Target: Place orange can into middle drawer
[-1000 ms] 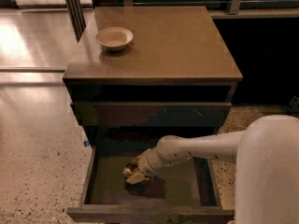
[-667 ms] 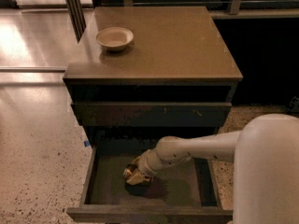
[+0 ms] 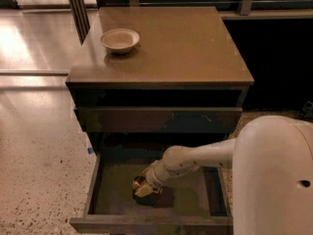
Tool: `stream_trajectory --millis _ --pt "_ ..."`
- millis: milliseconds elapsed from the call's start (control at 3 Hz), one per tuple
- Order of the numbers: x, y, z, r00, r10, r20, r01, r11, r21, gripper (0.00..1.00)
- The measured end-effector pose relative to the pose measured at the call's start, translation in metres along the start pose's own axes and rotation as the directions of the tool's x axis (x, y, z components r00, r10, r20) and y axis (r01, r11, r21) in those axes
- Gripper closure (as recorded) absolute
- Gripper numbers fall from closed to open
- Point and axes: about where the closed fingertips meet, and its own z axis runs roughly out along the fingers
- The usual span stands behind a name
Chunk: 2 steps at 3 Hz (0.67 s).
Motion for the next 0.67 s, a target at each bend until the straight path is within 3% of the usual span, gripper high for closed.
stream_trajectory --millis 667 --pt "0.0 0.0 0.0 1.0 0.0 0.0 0.0 1.0 0.0 0.58"
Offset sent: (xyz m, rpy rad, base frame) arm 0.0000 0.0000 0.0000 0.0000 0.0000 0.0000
